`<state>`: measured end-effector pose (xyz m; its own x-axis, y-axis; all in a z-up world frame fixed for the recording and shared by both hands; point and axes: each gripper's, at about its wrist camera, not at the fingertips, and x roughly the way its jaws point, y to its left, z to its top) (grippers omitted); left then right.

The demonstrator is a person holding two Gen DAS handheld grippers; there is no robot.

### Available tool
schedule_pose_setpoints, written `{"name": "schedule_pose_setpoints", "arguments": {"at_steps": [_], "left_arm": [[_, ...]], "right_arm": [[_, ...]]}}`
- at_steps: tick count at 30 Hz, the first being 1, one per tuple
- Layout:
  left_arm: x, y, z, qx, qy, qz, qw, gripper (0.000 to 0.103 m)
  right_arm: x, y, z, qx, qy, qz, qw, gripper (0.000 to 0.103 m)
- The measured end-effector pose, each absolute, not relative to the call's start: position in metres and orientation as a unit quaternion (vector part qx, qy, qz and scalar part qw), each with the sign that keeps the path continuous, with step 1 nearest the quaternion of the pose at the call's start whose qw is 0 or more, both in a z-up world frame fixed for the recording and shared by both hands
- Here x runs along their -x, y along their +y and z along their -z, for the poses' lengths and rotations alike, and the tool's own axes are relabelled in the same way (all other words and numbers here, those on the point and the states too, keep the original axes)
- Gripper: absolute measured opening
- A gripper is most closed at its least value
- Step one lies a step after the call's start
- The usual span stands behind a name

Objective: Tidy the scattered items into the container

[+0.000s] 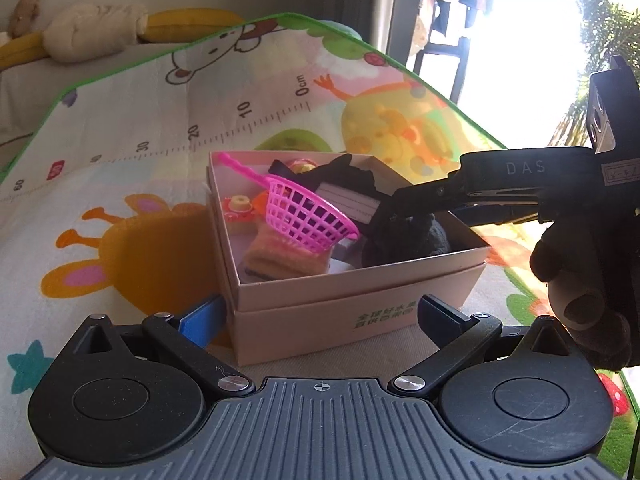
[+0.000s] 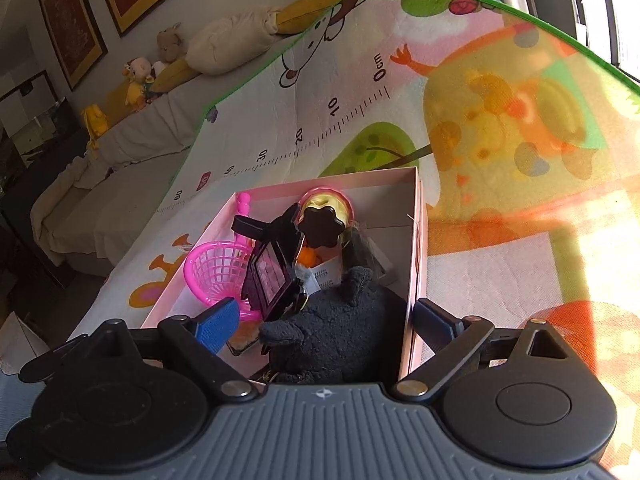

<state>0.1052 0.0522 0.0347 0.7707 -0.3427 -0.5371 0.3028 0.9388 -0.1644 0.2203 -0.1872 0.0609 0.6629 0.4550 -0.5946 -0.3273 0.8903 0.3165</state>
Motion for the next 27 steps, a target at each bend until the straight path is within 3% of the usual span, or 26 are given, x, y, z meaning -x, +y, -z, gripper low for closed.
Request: {"name": "schedule_pose_setpoints", "arguments": {"at_steps": [2, 3, 6, 14, 20, 27], "left_arm": [[-0.099, 0.051, -0.031, 0.022, 0.311, 0.152, 0.938, 0.103], [-0.094, 0.049, -0.028, 0.007, 0.320, 0.136, 0.937, 0.103], [-0.078, 0.043, -0.020, -0.027, 0.333, 0.103, 0.937, 0.103], [-0.036, 0.042, -0.019, -0.005, 0.353, 0.038, 0.935, 0.103], [-0.061, 0.033, -0.018, -0.014, 0.321, 0.006, 0.947, 0.103], [-0.087, 0.028, -0.004, -0.019, 0.340, 0.003, 0.940, 0.103]], "right_arm": [[-0.208, -0.192, -0.062, -0.111, 0.335, -0.187, 0.917, 0.096], [-0.197, -0.198, -0.063, -0.116, 0.324, -0.166, 0.924, 0.103], [-0.154, -0.210, -0.061, -0.108, 0.306, -0.107, 0.940, 0.103], [-0.071, -0.190, -0.007, -0.016, 0.351, -0.070, 0.934, 0.103], [-0.090, -0.179, -0.009, -0.002, 0.339, -0.057, 0.939, 0.103], [-0.113, -0.168, -0.002, 0.030, 0.351, -0.039, 0.935, 0.103]]}}
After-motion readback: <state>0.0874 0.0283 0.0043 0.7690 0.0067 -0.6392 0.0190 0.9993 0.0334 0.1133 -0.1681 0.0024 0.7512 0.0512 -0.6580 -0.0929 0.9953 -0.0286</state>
